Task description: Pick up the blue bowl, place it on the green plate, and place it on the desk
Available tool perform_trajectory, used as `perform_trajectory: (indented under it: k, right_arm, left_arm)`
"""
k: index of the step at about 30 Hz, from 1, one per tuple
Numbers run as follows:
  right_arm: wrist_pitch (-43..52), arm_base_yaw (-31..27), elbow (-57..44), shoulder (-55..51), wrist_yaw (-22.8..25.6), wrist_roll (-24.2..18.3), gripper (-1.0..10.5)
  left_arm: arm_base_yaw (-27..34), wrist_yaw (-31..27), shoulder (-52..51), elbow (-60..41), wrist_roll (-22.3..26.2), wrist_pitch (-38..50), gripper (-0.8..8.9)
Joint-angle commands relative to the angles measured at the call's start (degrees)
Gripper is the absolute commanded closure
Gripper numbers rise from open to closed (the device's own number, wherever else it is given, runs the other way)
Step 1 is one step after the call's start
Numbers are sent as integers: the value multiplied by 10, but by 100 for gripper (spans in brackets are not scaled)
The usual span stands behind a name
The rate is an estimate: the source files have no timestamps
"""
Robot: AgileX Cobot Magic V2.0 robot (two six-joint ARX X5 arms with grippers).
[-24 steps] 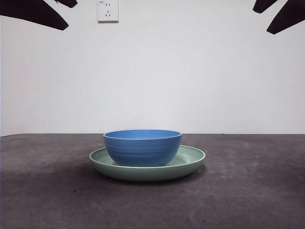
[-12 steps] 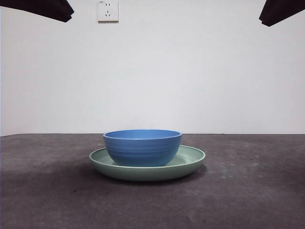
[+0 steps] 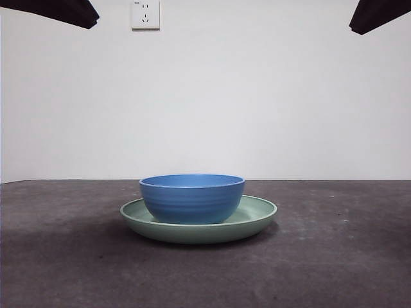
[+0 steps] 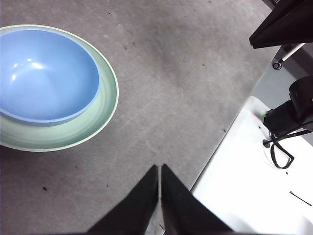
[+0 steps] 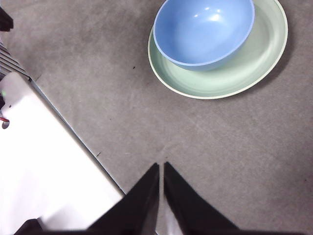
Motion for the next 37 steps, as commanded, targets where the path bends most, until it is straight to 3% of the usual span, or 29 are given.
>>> perform_trajectory:
  k: [1,8,12,21,28,37]
  right_arm:
    - [5,5,4,4,0,-5,937]
    - [5,5,4,4,0,-5,937]
    - [5,5,4,4,0,-5,937]
    - [5,5,4,4,0,-5,937]
    - [5,5,4,4,0,-5,937]
    - [5,5,4,4,0,-5,937]
  left_arm:
    - [-3,3,3,4,5,5,804]
    - [-3,3,-3,4,5,4,804]
    - [20,-28,-39,4,40,29,804]
    - [183,-143,-169,-19,69,204,804]
    - [283,-252,-290,-124,69,290,804]
    - [319,-263,-414,-300,68,308,804]
